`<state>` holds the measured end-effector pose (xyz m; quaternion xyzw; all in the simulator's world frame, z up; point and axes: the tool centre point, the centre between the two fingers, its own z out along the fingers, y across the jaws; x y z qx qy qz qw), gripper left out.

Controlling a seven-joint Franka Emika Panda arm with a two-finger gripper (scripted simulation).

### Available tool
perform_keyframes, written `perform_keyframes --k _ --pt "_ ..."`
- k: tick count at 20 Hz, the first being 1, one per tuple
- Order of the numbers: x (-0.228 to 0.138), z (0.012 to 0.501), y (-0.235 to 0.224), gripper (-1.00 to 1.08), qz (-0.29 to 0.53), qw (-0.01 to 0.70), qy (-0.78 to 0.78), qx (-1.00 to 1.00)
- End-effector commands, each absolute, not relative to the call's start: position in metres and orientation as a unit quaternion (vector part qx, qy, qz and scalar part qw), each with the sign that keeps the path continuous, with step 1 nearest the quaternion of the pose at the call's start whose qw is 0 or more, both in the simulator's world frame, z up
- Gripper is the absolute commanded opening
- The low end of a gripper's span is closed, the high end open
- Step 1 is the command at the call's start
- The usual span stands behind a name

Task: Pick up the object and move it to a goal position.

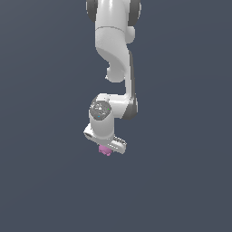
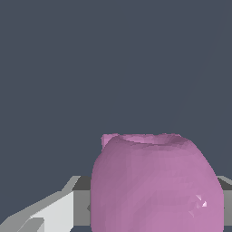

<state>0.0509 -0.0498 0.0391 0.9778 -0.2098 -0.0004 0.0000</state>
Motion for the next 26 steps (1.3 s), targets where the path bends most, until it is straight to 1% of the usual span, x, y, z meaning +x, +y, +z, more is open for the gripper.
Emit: perform_keyframes --k 1,15,21,26 --pt "0.051 0.039 -0.05 -1.0 0.0 0.0 -0.21 0.978" --pt "0.046 0.047 -0.045 -1.0 0.0 0.0 -0.21 0.978" --pt "0.032 0.069 -0.031 -1.0 0.0 0.0 -0.21 0.978" --pt "0.014 0.097 -0.012 -1.0 0.0 0.0 -0.21 0.978"
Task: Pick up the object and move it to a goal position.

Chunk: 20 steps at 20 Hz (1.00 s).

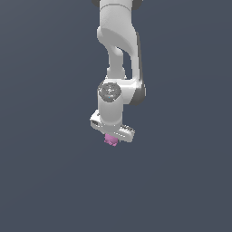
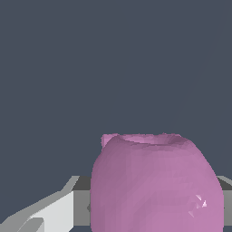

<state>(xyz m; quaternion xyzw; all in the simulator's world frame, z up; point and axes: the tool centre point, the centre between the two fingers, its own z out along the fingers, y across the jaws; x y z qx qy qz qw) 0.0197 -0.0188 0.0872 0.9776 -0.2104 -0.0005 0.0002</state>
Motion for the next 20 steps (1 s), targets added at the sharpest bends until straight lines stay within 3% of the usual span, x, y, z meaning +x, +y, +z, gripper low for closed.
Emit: perform_keyframes --k 1,20 --pt "0.01 0.104 -0.008 -1.0 0.0 0.0 -0.21 0.978" --pt "-0.078 0.248 0.086 -1.0 0.0 0.001 -0.21 0.978"
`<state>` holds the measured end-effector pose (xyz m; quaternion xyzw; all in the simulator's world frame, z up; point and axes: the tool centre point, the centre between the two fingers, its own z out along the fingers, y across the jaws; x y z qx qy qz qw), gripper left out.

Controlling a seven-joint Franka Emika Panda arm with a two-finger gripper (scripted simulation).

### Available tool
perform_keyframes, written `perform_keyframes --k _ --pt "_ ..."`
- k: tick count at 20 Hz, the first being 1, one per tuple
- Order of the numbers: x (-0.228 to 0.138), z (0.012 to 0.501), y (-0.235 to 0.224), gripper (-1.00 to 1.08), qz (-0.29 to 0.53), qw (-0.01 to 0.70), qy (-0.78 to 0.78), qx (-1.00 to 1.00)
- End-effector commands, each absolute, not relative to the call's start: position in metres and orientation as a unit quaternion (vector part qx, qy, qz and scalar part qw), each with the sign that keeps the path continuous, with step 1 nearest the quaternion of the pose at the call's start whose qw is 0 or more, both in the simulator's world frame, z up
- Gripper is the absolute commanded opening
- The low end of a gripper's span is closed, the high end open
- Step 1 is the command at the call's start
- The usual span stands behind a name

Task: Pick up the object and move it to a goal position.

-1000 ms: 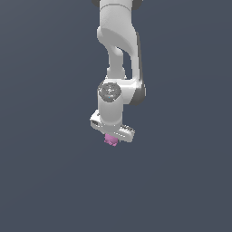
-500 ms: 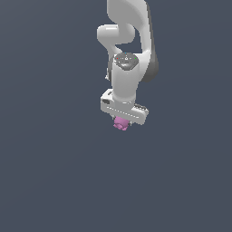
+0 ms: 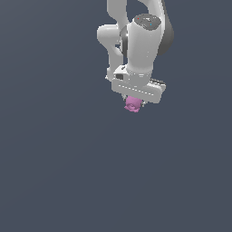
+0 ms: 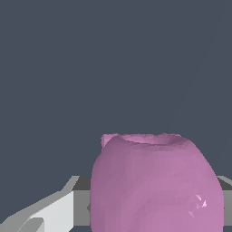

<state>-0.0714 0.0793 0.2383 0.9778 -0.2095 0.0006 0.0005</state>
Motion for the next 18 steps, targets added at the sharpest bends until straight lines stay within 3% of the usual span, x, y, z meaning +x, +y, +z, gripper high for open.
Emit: perform_keyframes --k 1,9,18 --pt "-0.081 0.254 0.089 -1.0 0.0 0.001 -0.21 0.978" --pt "-0.099 0.288 0.112 -1.0 0.0 0.001 -0.21 0.978" --pt "-0.098 0.29 0.113 -1.0 0.0 0.0 -0.21 0.978"
